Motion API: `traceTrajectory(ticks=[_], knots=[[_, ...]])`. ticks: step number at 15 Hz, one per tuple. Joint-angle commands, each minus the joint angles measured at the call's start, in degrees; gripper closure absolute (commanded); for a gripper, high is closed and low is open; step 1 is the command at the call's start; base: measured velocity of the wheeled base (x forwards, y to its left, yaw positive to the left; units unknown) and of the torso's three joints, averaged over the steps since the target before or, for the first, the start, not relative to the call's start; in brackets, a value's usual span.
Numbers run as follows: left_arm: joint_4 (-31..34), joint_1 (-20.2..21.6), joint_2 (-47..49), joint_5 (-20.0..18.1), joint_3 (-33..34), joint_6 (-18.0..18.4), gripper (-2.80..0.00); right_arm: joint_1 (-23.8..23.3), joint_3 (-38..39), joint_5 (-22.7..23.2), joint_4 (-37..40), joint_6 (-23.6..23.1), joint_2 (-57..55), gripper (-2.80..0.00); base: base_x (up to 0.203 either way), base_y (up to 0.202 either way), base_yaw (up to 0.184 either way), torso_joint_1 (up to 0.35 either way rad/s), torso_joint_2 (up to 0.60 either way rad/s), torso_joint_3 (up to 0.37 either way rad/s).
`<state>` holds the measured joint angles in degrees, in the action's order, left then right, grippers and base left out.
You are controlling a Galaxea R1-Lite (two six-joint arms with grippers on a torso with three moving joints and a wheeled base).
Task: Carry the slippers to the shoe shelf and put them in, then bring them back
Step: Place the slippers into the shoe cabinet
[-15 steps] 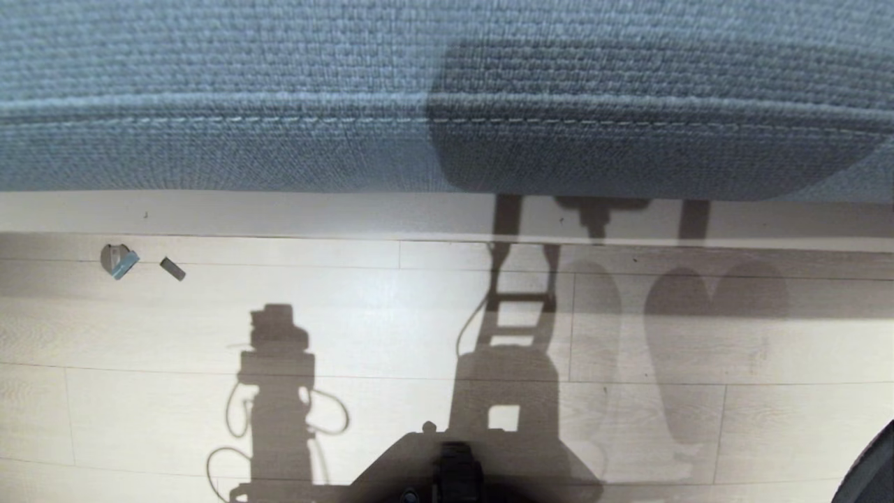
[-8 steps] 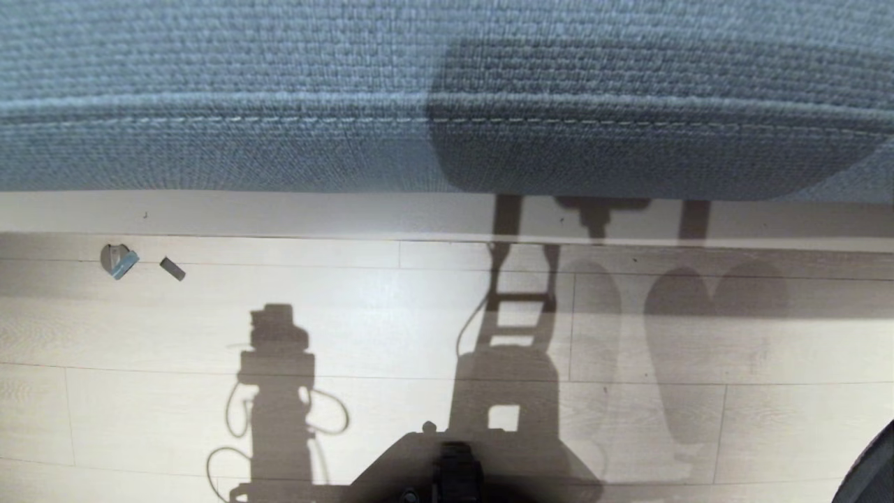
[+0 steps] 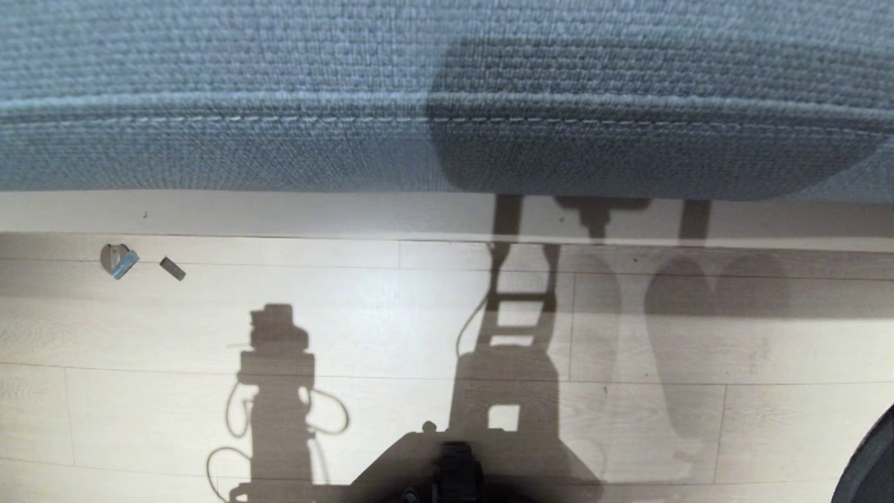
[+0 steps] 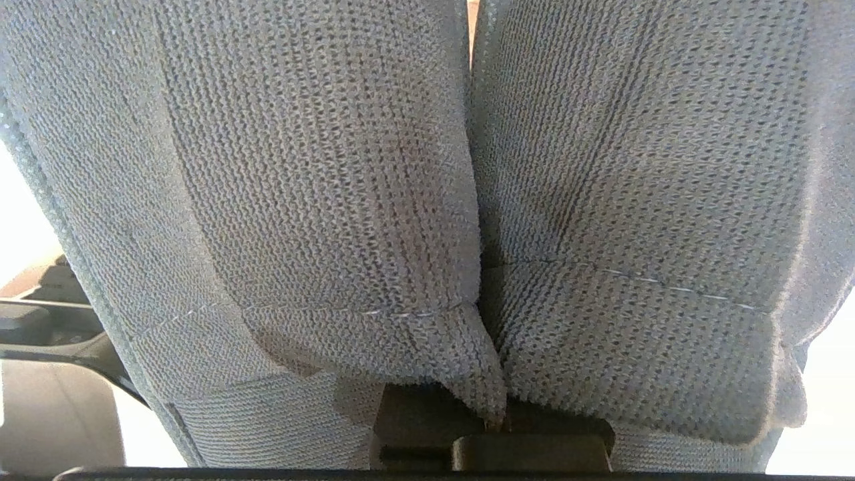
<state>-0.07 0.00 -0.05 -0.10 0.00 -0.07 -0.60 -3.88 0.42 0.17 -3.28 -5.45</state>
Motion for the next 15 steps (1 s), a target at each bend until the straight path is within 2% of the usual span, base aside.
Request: traceTrajectory(ticks=[1,5,8,12,15], knots=[[-0.01,0.0,0.05,0.01,0.0,-0.01,0.0,0.13,-2.16,0.12,-0.78,0.01,-9.48,0.0,0.0,0.0,0.0,0.0,0.0,0.0],[-0.01,0.0,0.05,0.01,0.0,-0.01,0.0,0.48,-4.54,2.43,-10.71,0.42,-30.67,0.0,0.0,0.0,0.0,0.0,0.0,0.0],[-0.01,0.0,0.05,0.01,0.0,-0.01,0.0,1.45,-4.49,6.03,-19.43,-2.63,-44.95,0.0,0.0,0.0,0.0,0.0,0.0,0.0],[-0.01,0.0,0.05,0.01,0.0,-0.01,0.0,3.87,-4.54,7.92,-31.99,-4.81,-59.03,0.0,0.0,0.0,0.0,0.0,0.0,0.0],[-0.01,0.0,0.05,0.01,0.0,-0.01,0.0,4.56,-5.28,7.9,-37.15,-6.46,-67.06,0.0,0.0,0.0,0.0,0.0,0.0,0.0]])
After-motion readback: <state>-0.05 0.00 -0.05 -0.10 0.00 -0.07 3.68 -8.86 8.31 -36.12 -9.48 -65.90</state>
